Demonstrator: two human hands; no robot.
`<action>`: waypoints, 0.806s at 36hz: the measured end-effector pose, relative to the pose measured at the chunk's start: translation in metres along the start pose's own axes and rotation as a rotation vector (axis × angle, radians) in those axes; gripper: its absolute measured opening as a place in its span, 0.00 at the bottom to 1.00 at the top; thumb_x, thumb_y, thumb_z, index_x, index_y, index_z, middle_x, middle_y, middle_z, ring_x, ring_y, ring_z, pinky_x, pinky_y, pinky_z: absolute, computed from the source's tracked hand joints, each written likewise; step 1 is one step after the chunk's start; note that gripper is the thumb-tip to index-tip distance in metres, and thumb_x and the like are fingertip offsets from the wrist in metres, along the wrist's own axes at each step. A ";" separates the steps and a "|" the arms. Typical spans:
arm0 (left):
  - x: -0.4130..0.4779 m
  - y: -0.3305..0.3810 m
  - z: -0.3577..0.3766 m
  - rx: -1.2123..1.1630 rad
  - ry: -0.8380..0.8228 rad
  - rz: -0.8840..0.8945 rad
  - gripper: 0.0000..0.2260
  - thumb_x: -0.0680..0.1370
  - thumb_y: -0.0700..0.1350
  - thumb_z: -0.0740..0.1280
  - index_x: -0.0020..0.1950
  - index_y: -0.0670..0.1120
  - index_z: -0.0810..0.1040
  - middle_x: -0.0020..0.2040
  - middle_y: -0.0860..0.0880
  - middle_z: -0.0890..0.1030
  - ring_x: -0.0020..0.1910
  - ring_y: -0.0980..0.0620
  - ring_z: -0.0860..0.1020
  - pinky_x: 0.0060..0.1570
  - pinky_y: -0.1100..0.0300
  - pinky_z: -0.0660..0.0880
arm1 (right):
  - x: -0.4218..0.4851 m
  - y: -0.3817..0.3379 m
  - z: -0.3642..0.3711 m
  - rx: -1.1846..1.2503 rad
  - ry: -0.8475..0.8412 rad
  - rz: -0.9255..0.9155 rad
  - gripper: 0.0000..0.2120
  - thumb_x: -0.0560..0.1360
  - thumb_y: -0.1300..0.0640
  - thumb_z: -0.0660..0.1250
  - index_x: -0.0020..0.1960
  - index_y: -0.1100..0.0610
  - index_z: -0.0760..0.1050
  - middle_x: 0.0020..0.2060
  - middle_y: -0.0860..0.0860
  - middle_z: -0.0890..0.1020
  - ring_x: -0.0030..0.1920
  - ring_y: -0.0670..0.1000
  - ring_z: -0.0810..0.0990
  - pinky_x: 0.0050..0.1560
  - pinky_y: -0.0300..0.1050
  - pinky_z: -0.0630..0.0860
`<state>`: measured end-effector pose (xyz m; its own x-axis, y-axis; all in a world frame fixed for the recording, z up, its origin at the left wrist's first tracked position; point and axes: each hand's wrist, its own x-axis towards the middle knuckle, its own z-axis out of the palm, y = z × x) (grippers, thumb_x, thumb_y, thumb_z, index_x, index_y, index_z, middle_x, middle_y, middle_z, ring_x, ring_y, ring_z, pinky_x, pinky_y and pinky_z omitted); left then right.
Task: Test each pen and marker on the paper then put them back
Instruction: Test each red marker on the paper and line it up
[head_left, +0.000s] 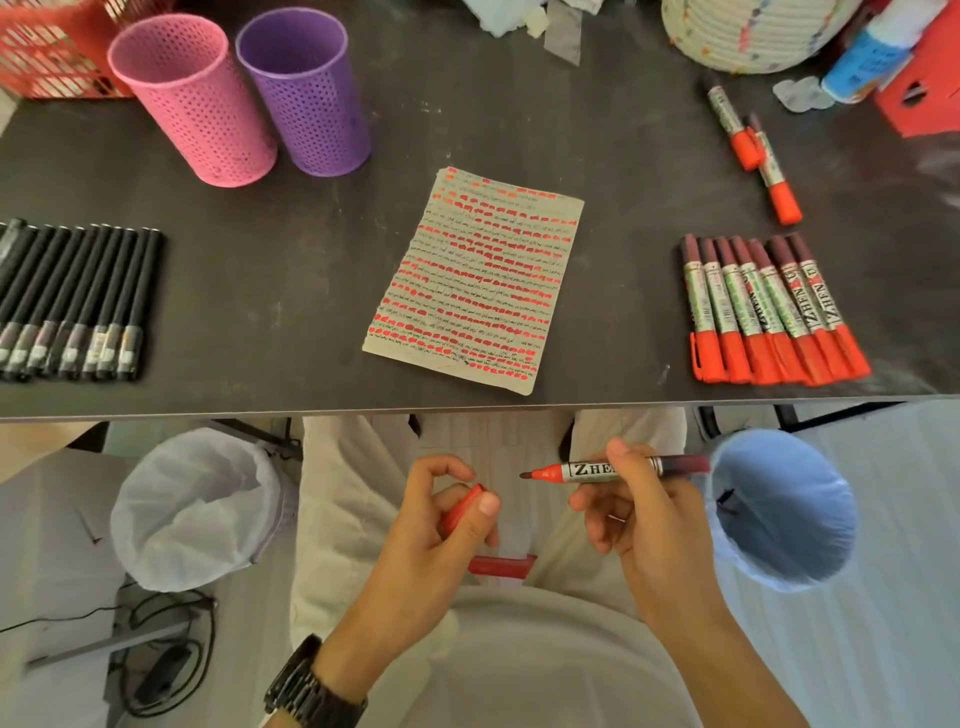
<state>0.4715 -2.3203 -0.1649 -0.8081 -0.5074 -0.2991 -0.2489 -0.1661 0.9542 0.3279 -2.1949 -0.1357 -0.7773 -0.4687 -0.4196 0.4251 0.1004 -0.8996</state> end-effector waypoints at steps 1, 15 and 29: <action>0.000 0.001 0.000 -0.009 -0.003 0.004 0.15 0.78 0.55 0.64 0.58 0.47 0.70 0.36 0.50 0.79 0.32 0.61 0.74 0.35 0.69 0.72 | 0.000 0.000 0.001 -0.001 -0.006 -0.009 0.16 0.75 0.45 0.66 0.37 0.54 0.83 0.31 0.60 0.83 0.23 0.51 0.75 0.23 0.40 0.70; 0.001 0.009 0.003 0.027 -0.045 0.086 0.13 0.77 0.65 0.66 0.50 0.57 0.75 0.39 0.51 0.82 0.36 0.58 0.78 0.37 0.66 0.73 | -0.011 0.005 0.012 -0.115 -0.211 -0.069 0.16 0.73 0.41 0.69 0.39 0.53 0.81 0.33 0.59 0.84 0.25 0.52 0.78 0.26 0.39 0.73; 0.003 0.026 -0.017 0.235 -0.085 0.066 0.14 0.73 0.66 0.67 0.50 0.59 0.74 0.41 0.50 0.80 0.36 0.48 0.75 0.36 0.54 0.74 | 0.008 -0.021 -0.020 -0.264 -0.407 -0.108 0.12 0.71 0.45 0.72 0.45 0.53 0.81 0.33 0.57 0.81 0.27 0.52 0.76 0.28 0.43 0.74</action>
<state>0.4711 -2.3404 -0.1408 -0.8661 -0.4365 -0.2437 -0.3035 0.0716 0.9502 0.3036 -2.1834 -0.1228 -0.5441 -0.7878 -0.2886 0.1797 0.2266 -0.9573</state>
